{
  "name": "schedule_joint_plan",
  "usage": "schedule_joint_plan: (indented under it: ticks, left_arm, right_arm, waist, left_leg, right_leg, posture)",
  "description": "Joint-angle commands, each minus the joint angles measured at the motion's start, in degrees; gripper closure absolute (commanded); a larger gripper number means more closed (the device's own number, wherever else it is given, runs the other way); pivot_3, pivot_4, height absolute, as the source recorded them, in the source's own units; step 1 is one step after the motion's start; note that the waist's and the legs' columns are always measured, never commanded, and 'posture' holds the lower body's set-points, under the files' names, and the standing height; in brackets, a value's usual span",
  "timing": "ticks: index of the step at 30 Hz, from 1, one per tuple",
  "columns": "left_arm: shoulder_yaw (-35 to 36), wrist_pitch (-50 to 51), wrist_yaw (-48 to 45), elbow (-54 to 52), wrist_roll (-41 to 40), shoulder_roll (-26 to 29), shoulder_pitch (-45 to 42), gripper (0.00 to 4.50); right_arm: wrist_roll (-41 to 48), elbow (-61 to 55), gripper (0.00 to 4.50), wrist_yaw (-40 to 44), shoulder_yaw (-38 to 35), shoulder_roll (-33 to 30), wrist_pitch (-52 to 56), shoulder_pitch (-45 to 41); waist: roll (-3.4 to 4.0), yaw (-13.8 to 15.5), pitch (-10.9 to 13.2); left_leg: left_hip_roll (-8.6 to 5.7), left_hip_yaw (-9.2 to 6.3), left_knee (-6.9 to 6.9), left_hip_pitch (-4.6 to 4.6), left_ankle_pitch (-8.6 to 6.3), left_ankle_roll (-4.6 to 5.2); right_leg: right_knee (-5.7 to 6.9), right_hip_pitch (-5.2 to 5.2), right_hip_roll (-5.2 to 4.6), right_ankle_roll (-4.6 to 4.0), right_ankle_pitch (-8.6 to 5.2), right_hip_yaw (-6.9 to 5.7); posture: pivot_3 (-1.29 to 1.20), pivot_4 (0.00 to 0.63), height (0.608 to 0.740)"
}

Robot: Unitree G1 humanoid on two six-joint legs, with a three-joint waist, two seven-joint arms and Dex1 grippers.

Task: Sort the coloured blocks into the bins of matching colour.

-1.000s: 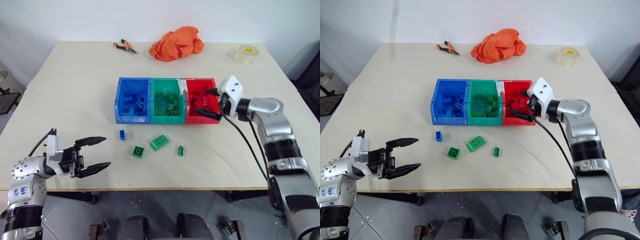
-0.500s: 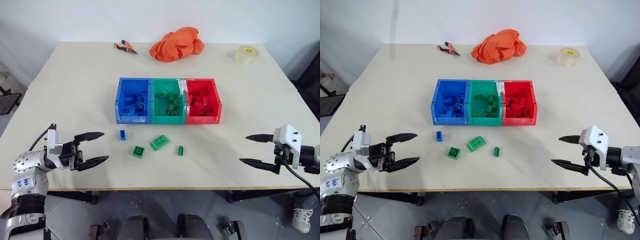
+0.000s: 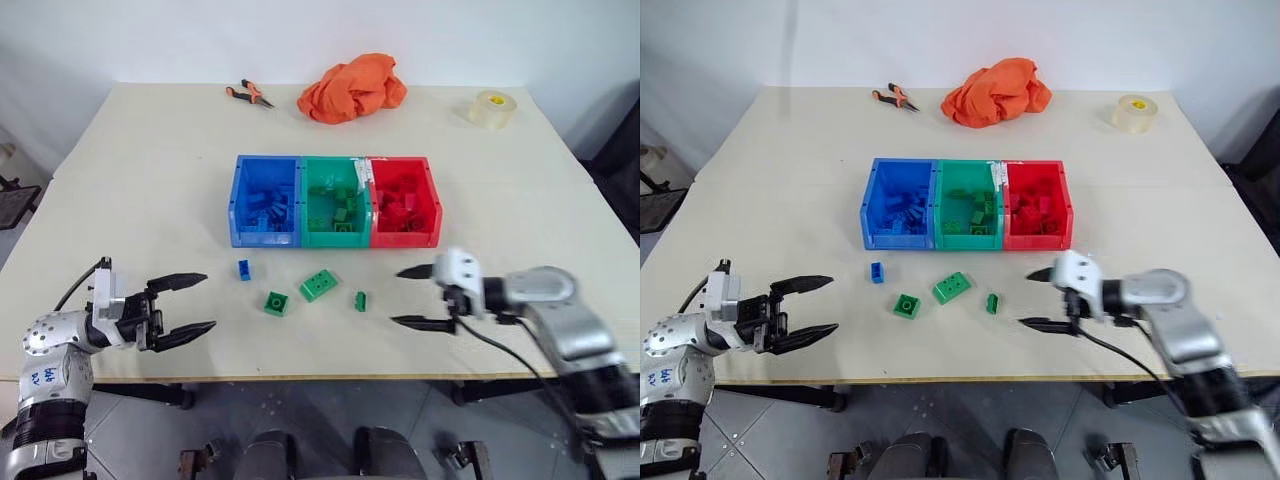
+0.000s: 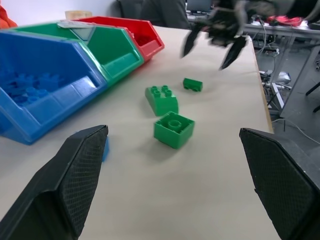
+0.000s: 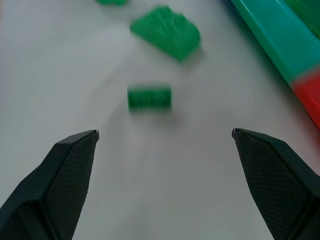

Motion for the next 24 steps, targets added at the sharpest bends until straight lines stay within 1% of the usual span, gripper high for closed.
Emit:
schedule_joint_plan:
  ticks: [1,5,10,13,20,22,24]
  left_arm:
    - [0.4,0.0,-0.6,-3.4,-0.9,0.0,2.2,0.0]
    - [0.4,-0.4,0.3,-5.2,-1.1,-0.8,3.6,0.0]
    - [1.0,-0.6,1.5,-6.2,-1.2,-1.4,4.1,0.0]
    - [1.4,-1.2,2.2,-5.9,-0.9,-1.3,4.2,0.0]
    - [1.5,-1.9,3.6,-5.9,-0.9,-1.8,4.0,0.0]
    - [1.4,-2.2,3.9,-6.0,-0.8,-2.0,4.0,0.0]
    - [1.3,-2.4,4.3,-5.9,-0.6,-2.1,3.8,0.0]
  right_arm:
    - [-1.8,4.9,0.03,-0.5,1.7,2.7,-2.9,-3.0]
    - [-4.0,11.1,0.03,-0.2,4.0,5.1,-6.6,-5.0]
    - [-3.7,12.8,0.03,0.8,3.9,5.6,-7.7,-5.6]
    - [-3.6,13.0,0.6,0.6,3.7,5.8,-9.0,-5.1]
    - [-0.9,8.9,3.07,-1.2,1.3,7.2,-8.1,-4.9]
    - [0.5,6.6,3.1,-1.8,-0.1,7.2,-6.9,-5.3]
    - [1.7,6.5,3.1,-5.3,-2.3,8.7,-4.2,-8.9]
  waist:
    - [0.0,0.5,0.0]
    - [-0.02,0.6,0.0]
    - [-0.01,0.2,0.0]
    - [-0.01,0.0,0.0]
    - [-0.01,-0.2,0.0]
    - [-0.01,-0.2,0.0]
    - [-0.01,-0.3,0.0]
  left_leg:
    - [-0.04,-0.03,0.02,0.01,-0.01,0.01]
    - [-0.11,-0.19,0.08,-0.02,-0.04,0.09]
    - [-0.08,-0.19,0.08,0.02,-0.04,0.08]
    - [-0.06,-0.18,0.08,0.02,-0.04,0.08]
    - [-0.06,-0.17,0.08,0.02,-0.04,0.07]
    - [-0.06,-0.18,0.08,0.01,-0.04,0.07]
    - [-0.05,-0.18,0.08,0.02,-0.04,0.07]
  right_leg:
    - [0.05,0.01,-0.02,0.0,0.0,0.0]
    - [0.02,0.11,-0.06,0.01,0.01,0.03]
    - [0.02,0.16,-0.02,0.01,0.0,0.01]
    - [0.03,0.15,0.0,0.01,0.01,-0.01]
    - [0.04,0.14,0.0,0.01,0.01,-0.01]
    - [0.04,0.14,-0.01,0.01,0.01,0.0]
    - [0.04,0.13,-0.01,0.01,0.01,0.02]
  posture:
    - [0.0,0.15,0.74]
    - [0.0,0.15,0.74]
    - [0.0,0.15,0.74]
    - [0.0,0.15,0.74]
    - [0.0,0.15,0.74]
    - [0.0,0.15,0.74]
    - [0.0,0.15,0.74]
